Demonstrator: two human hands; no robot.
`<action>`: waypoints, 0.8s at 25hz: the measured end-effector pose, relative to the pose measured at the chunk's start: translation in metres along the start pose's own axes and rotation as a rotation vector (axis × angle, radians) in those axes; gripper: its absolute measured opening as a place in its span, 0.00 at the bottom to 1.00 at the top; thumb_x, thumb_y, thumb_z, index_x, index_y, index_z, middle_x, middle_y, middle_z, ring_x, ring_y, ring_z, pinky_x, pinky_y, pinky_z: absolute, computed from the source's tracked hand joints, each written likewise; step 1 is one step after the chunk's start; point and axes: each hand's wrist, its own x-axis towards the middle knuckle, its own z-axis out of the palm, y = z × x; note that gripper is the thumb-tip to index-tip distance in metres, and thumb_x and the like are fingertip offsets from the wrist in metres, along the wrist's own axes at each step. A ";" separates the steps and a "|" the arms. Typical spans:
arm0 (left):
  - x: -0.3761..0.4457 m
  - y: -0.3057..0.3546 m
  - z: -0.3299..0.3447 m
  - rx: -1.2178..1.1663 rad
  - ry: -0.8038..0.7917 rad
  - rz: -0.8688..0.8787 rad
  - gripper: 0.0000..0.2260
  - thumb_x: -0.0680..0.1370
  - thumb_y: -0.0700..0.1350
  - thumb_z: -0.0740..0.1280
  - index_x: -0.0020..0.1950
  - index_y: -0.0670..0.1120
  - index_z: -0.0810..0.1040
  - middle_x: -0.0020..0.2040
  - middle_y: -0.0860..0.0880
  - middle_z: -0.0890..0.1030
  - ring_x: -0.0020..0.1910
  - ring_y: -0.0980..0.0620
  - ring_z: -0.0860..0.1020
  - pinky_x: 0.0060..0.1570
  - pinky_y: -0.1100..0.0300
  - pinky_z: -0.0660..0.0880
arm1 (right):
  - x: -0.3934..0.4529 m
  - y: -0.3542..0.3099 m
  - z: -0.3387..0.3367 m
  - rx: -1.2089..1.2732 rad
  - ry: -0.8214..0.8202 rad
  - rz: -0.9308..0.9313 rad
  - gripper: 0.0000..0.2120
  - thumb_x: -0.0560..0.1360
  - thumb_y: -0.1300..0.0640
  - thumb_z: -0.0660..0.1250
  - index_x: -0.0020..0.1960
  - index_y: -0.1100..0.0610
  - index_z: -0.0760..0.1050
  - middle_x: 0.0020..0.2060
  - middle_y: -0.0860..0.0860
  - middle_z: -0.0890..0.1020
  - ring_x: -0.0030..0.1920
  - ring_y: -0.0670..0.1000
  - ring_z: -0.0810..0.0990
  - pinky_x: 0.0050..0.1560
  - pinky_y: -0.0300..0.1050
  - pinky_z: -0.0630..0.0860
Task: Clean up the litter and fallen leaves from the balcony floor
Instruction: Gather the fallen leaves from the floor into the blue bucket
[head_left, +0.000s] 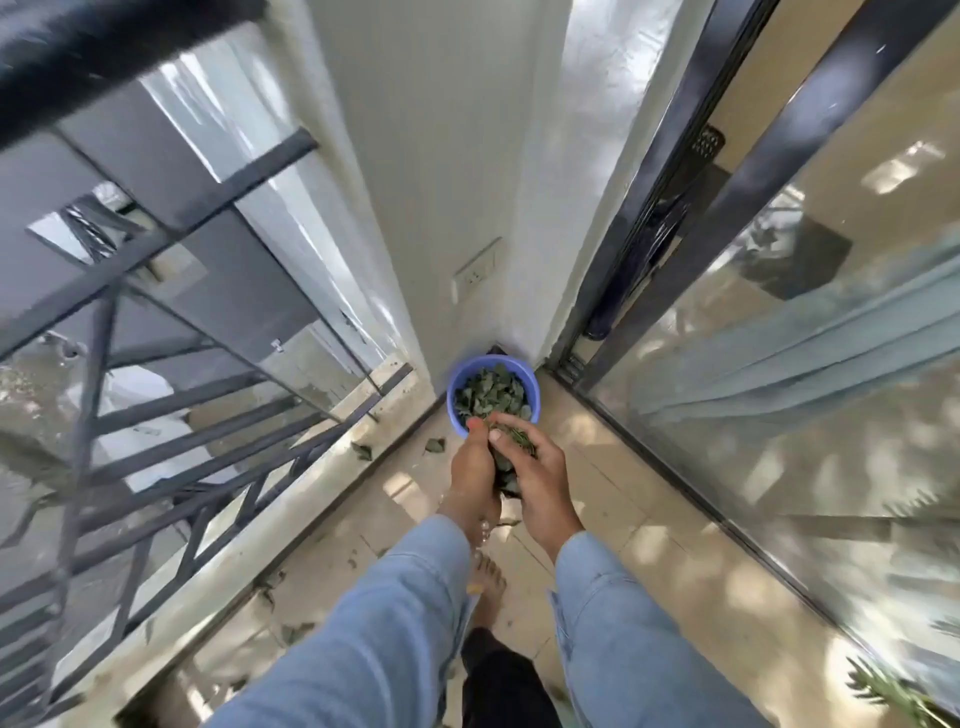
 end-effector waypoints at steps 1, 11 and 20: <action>0.029 0.004 0.006 -0.018 -0.002 -0.029 0.20 0.83 0.56 0.54 0.51 0.44 0.79 0.48 0.42 0.83 0.48 0.45 0.80 0.49 0.52 0.77 | 0.028 0.002 -0.004 0.013 0.014 0.021 0.08 0.74 0.62 0.70 0.52 0.55 0.82 0.48 0.55 0.85 0.50 0.55 0.84 0.49 0.50 0.81; 0.345 -0.022 0.004 -0.024 -0.105 -0.143 0.27 0.82 0.60 0.49 0.72 0.44 0.70 0.67 0.48 0.76 0.65 0.48 0.75 0.53 0.59 0.73 | 0.343 0.155 -0.029 -0.034 0.245 0.223 0.30 0.68 0.36 0.69 0.66 0.46 0.71 0.65 0.53 0.76 0.62 0.56 0.76 0.62 0.60 0.74; 0.303 0.000 -0.027 0.340 0.128 -0.258 0.09 0.83 0.48 0.56 0.55 0.48 0.75 0.61 0.47 0.75 0.53 0.49 0.77 0.43 0.57 0.69 | 0.306 0.135 -0.037 0.035 0.407 0.416 0.15 0.79 0.45 0.62 0.53 0.57 0.75 0.42 0.53 0.77 0.44 0.51 0.76 0.60 0.56 0.76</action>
